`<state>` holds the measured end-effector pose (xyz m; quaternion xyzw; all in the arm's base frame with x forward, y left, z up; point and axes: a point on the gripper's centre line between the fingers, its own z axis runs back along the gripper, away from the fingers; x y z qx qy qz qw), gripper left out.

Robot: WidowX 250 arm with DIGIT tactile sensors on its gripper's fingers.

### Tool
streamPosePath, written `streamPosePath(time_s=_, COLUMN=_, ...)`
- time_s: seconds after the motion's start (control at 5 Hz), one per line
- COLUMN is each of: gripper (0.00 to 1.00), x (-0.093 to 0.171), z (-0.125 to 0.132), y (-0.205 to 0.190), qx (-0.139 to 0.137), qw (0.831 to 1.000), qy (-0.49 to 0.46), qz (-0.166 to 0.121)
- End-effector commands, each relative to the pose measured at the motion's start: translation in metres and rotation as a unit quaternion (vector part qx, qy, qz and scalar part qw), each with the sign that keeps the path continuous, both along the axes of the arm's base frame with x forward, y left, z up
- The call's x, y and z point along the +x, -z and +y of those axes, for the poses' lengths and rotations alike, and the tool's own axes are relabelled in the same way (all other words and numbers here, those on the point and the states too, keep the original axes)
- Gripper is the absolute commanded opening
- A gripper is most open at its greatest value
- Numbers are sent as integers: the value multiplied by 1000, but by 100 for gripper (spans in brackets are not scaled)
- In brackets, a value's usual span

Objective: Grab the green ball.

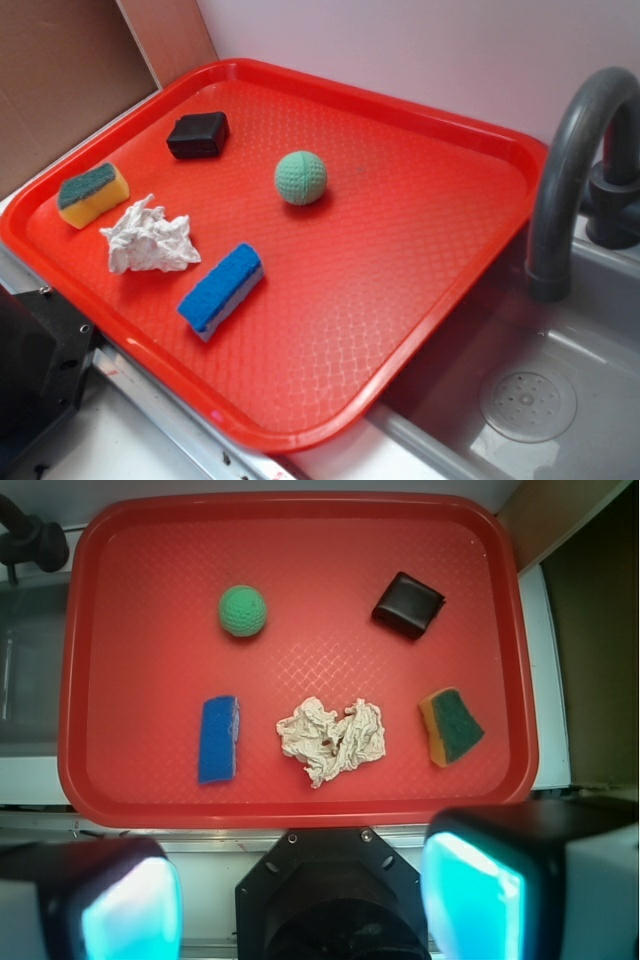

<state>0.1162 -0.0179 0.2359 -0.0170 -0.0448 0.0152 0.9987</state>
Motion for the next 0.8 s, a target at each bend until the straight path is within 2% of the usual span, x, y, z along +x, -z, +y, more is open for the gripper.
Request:
streamPosePath(time_s=0.0, gripper=100, x=0, z=0, y=0, qx=0, qw=1000, qy=0, qz=0)
streamPosePath(time_s=0.2, gripper=100, x=26, z=-8, y=18, qx=36, qw=997, qy=62, qz=-34)
streamPosePath(time_s=0.4, gripper=100, x=58, z=-11, y=40, qx=48, qw=988, qy=125, qz=-72)
streamPosePath(time_s=0.6, gripper=100, x=83, z=-12, y=55, qx=41, qw=983, qy=151, qz=-93)
